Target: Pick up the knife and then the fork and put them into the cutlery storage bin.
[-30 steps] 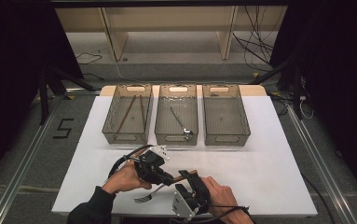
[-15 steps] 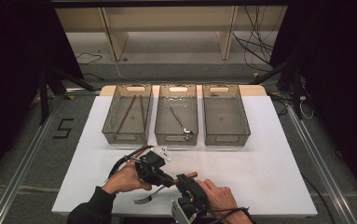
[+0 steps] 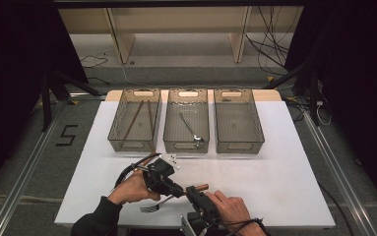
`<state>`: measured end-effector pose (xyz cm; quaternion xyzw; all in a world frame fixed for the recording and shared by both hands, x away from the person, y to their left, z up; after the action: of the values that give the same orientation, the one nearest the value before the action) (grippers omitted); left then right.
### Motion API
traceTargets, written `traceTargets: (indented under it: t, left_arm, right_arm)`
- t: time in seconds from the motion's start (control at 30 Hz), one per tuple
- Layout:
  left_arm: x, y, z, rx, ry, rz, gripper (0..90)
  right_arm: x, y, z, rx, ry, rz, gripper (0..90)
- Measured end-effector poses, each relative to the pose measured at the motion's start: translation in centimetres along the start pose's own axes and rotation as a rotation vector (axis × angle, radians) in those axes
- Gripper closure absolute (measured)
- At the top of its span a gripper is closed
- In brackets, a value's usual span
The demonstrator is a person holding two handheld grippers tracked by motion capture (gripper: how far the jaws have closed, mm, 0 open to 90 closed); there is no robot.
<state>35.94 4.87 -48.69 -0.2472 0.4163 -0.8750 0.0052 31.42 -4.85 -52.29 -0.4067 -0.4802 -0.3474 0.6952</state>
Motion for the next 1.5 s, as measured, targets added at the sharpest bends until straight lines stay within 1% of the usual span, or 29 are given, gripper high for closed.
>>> traceTargets:
  t: [0.07,0.1,0.17,0.27,0.3,0.33,0.43,0.47,0.5,0.53,0.57,0.63,0.67,0.7,0.73,0.77,0.8,0.83,0.87,0.93,1.0,1.07,1.13,1.17,1.23,1.3,1.37,1.47,1.5]
  left_arm:
    - [0.0,0.0,0.0,-0.005,0.001,-0.003,80.1]
    - [0.0,0.1,0.0,-0.007,0.000,-0.003,80.1]
    - [0.0,0.1,0.0,-0.008,-0.002,-0.003,79.8]
    - [-0.1,-0.2,0.1,0.021,-0.009,-0.003,78.8]
    - [-0.1,-0.5,0.2,0.034,-0.007,0.004,78.2]
    - [-0.3,-0.8,0.3,0.050,-0.010,0.013,76.0]
    - [-0.6,-1.8,0.4,0.100,-0.026,0.033,68.9]
    - [-0.7,-2.2,0.5,0.122,-0.025,0.044,64.9]
    - [-0.8,-2.6,0.6,0.146,-0.024,0.042,61.4]
    - [-0.8,-3.0,0.6,0.170,-0.028,0.040,60.2]
    - [-0.9,-3.4,0.6,0.191,-0.032,0.049,58.5]
    - [-1.1,-4.3,0.8,0.236,-0.033,0.078,50.3]
    - [-1.2,-4.7,0.8,0.259,-0.032,0.087,46.4]
    - [-1.3,-5.2,0.9,0.278,-0.030,0.102,43.3]
    - [-1.4,-5.6,0.9,0.306,-0.036,0.122,39.5]
    - [-1.5,-6.1,0.8,0.325,-0.038,0.141,36.0]
    - [-1.6,-6.5,0.8,0.346,-0.044,0.156,34.2]
    - [-1.8,-7.0,0.7,0.364,-0.045,0.175,32.4]
    - [-2.0,-7.5,0.5,0.385,-0.049,0.195,30.4]
    - [-2.3,-8.3,0.1,0.417,-0.062,0.217,28.0]
    - [-2.6,-8.8,-0.3,0.432,-0.068,0.244,26.6]
    - [-2.9,-9.0,-0.7,0.444,-0.076,0.269,24.6]
    - [-3.2,-9.1,-1.0,0.451,-0.078,0.289,23.1]
    - [-3.3,-9.1,-1.2,0.455,-0.078,0.298,22.4]
    - [-3.5,-9.2,-1.5,0.470,-0.080,0.301,21.0]
    - [-3.5,-9.2,-1.6,0.488,-0.076,0.308,20.4]
    - [-3.5,-9.2,-1.8,0.509,-0.073,0.321,20.0]
    - [-3.7,-8.8,-2.3,0.517,-0.078,0.349,19.1]
    - [-3.7,-8.6,-2.5,0.519,-0.080,0.351,18.8]
  right_arm:
    - [-0.1,-0.1,-0.1,-0.004,-0.007,0.006,76.2]
    - [-0.1,-0.1,-0.1,-0.002,-0.022,0.013,76.3]
    - [-0.2,-0.1,0.0,-0.004,-0.032,0.007,76.4]
    - [-0.1,-0.2,-0.1,-0.012,-0.023,0.004,76.5]
    - [0.1,-0.1,-0.1,-0.003,-0.018,0.001,76.6]
    - [0.2,-0.1,-0.1,-0.011,-0.018,0.004,76.5]
    - [0.2,-0.1,-0.3,-0.005,-0.024,0.002,76.5]
    - [0.2,-0.1,-0.4,-0.011,-0.018,0.003,76.5]
    - [0.2,-0.1,-0.5,-0.013,-0.017,0.011,76.5]
    - [0.2,-0.1,-0.6,-0.017,-0.014,0.008,76.5]
    - [0.3,-0.1,-0.6,-0.014,-0.017,0.010,76.6]
    - [0.3,-0.2,-0.8,-0.028,0.002,0.013,76.5]
    - [0.5,-0.1,-0.9,-0.022,-0.007,0.011,76.6]
    - [0.5,-0.1,-1.0,-0.032,0.013,0.013,76.6]
    - [0.6,-0.1,-1.1,-0.038,0.028,0.015,76.6]
    - [0.8,-0.1,-1.3,-0.044,0.035,0.013,76.6]
    - [1.0,-0.2,-1.5,-0.052,0.058,0.015,76.6]
    - [1.3,-0.1,-1.7,-0.055,0.065,0.013,76.5]
    - [1.5,-0.2,-2.0,-0.063,0.091,0.019,76.6]
    - [2.1,-0.1,-2.6,-0.074,0.115,0.022,76.6]
    - [2.8,-0.1,-3.4,-0.089,0.154,0.012,76.5]
    - [3.5,0.0,-4.1,-0.102,0.202,0.021,76.6]
    - [4.1,0.0,-4.9,-0.120,0.246,0.019,76.5]
    - [4.4,0.0,-5.3,-0.131,0.260,0.023,76.6]
    - [4.9,0.0,-5.9,-0.146,0.321,0.029,76.5]
    - [5.4,0.1,-6.5,-0.155,0.367,0.040,76.5]
    - [5.9,0.1,-7.2,-0.174,0.432,0.054,76.5]
    - [6.9,0.2,-8.1,-0.183,0.551,0.076,76.5]
    - [7.3,0.3,-8.5,-0.186,0.593,0.085,76.5]
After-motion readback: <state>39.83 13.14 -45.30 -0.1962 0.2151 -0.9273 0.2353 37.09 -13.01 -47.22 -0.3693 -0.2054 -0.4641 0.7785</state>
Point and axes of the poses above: each handheld gripper's, and its own axes: y roughly forward along the jaws, z roughly out of its top, x roughly to its right, the point moved 7 cm from there along y, roughly forward along the jaws, and after that the axes turned 10 degrees about -z, right-handed, at the moved point
